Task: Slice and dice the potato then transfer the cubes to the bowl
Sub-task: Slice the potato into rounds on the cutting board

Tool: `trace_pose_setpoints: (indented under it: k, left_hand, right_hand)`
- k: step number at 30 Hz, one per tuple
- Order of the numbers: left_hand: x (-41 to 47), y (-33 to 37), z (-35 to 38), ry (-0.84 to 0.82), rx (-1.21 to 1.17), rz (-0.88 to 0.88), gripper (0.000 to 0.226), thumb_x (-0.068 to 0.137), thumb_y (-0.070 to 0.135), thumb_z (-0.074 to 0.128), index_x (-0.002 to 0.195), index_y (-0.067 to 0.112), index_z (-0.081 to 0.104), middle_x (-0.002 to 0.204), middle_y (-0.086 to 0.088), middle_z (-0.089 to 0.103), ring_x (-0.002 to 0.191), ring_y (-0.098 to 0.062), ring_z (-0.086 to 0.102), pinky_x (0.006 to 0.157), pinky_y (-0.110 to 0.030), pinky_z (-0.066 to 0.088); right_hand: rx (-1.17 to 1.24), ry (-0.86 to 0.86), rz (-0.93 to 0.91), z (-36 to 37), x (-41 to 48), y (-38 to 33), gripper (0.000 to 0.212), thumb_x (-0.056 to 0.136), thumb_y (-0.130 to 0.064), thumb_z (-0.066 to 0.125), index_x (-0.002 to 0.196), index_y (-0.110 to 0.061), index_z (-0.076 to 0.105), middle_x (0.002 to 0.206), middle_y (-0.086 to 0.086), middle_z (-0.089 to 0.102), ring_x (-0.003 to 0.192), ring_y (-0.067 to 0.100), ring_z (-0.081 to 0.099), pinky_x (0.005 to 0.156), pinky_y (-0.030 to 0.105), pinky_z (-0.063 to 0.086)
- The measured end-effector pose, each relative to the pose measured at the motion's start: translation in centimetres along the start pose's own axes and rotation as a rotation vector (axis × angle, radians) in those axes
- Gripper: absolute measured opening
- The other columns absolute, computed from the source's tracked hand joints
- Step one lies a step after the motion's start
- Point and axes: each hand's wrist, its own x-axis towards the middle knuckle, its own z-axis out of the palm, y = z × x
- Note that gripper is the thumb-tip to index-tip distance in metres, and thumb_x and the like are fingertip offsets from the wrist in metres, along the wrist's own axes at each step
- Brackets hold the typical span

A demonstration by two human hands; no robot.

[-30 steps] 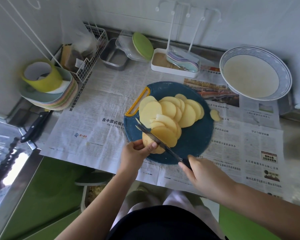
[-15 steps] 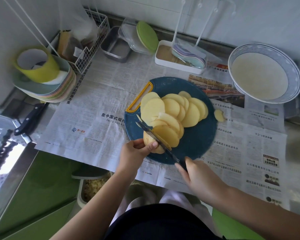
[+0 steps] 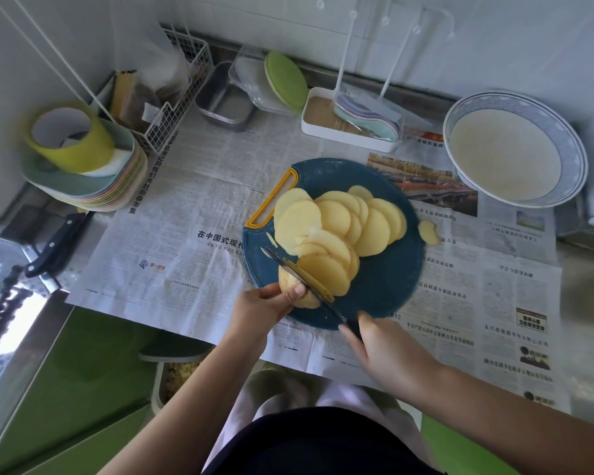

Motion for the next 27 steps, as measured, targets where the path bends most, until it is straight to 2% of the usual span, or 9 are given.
trace_pose_setpoints:
  k: [4,9,12,16,20,24,27]
  left_hand:
    - [0.3,0.0,0.1,-0.011,-0.069,-0.037,0.062,0.054,0.022,0.080,0.108,-0.008,0.065,0.102,-0.019,0.071,0.098,-0.027,0.069,0.089,-0.031,0.055]
    - [0.1,0.1,0.1,0.015,-0.104,-0.031,0.056,0.056,0.021,0.079,0.103,-0.007,0.066,0.098,-0.019,0.072,0.095,-0.026,0.070,0.090,-0.031,0.054]
    - [0.0,0.1,0.0,0.002,-0.128,-0.042,0.053,0.058,0.019,0.078,0.103,-0.007,0.065,0.098,-0.018,0.072,0.092,-0.024,0.071,0.083,-0.027,0.057]
    - [0.2,0.2,-0.6,-0.002,-0.186,-0.056,0.065,0.058,0.019,0.079,0.113,-0.012,0.061,0.105,-0.022,0.070,0.097,-0.026,0.069,0.083,-0.027,0.057]
    - [0.2,0.3,-0.6,0.009,-0.182,-0.041,0.067,0.057,0.021,0.079,0.113,-0.010,0.061,0.103,-0.021,0.070,0.093,-0.025,0.070,0.083,-0.028,0.057]
    - [-0.1,0.4,-0.4,0.023,-0.155,-0.015,0.061,0.057,0.022,0.078,0.107,-0.008,0.062,0.097,-0.019,0.072,0.087,-0.023,0.071,0.080,-0.026,0.058]
    - [-0.1,0.2,-0.4,0.036,-0.143,0.001,0.063,0.056,0.023,0.079,0.108,-0.008,0.062,0.097,-0.020,0.072,0.089,-0.024,0.071,0.081,-0.027,0.058]
  right_hand:
    - [-0.016,0.011,0.001,0.0,0.1,-0.1,0.033,0.102,-0.043,0.028,0.088,-0.015,0.039,0.066,-0.005,0.040,0.053,0.009,0.036,0.045,0.023,0.028]
    - [-0.034,0.001,0.015,-0.3,0.1,-0.7,0.035,0.103,-0.042,0.029,0.086,-0.013,0.039,0.065,-0.004,0.038,0.051,0.008,0.033,0.044,0.023,0.026]
    - [-0.075,0.023,0.002,0.1,0.3,-0.3,0.034,0.103,-0.043,0.028,0.088,-0.014,0.041,0.068,-0.003,0.044,0.051,0.009,0.036,0.044,0.023,0.027]
    - [-0.122,0.073,-0.034,1.2,1.5,-0.4,0.036,0.102,-0.043,0.031,0.091,-0.012,0.046,0.072,0.001,0.049,0.057,0.019,0.045,0.042,0.023,0.023]
    - [-0.089,0.068,-0.032,1.4,2.0,-0.6,0.034,0.102,-0.042,0.032,0.085,-0.014,0.039,0.066,-0.003,0.043,0.058,0.018,0.043,0.042,0.023,0.024]
    - [-0.070,0.030,-0.020,0.6,2.4,-1.2,0.035,0.103,-0.041,0.032,0.084,-0.013,0.040,0.068,-0.002,0.042,0.065,0.021,0.045,0.048,0.026,0.027]
    - [-0.084,0.023,-0.032,0.3,2.4,-1.2,0.034,0.103,-0.040,0.032,0.083,-0.013,0.040,0.064,-0.004,0.036,0.065,0.021,0.045,0.046,0.023,0.025]
